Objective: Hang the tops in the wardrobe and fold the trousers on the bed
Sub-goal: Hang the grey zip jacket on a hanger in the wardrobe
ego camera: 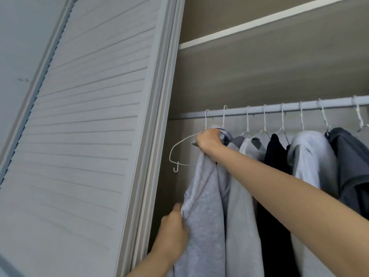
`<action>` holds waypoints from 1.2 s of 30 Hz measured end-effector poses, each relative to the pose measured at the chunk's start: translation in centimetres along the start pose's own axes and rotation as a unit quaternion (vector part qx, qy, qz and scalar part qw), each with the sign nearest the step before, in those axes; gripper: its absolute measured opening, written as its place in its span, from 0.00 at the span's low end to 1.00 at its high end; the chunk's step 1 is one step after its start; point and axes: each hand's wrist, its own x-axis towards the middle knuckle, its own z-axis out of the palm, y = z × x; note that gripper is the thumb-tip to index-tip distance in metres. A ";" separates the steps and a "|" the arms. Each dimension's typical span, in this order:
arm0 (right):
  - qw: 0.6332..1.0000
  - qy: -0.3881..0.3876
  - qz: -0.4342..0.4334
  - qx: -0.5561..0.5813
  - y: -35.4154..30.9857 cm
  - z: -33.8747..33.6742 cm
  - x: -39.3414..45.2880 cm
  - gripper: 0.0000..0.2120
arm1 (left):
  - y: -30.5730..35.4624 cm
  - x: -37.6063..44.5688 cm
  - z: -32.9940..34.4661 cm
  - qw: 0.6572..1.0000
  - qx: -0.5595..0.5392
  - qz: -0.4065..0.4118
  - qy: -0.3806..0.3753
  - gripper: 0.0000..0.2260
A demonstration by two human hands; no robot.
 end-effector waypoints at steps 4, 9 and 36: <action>0.990 -0.052 -0.027 -0.129 1.2 0.1 -2.4 0.28 | -1.7 -0.8 0.7 0.997 0.063 -0.046 -0.014 0.10; 0.938 -0.256 -0.011 -0.233 4.1 -5.2 -6.4 0.45 | -2.2 -0.8 0.5 0.996 0.083 -0.010 0.034 0.14; 0.831 -0.199 -0.444 -0.268 10.0 -6.3 -29.4 0.14 | -1.7 -15.0 1.1 0.988 0.153 0.020 -0.004 0.08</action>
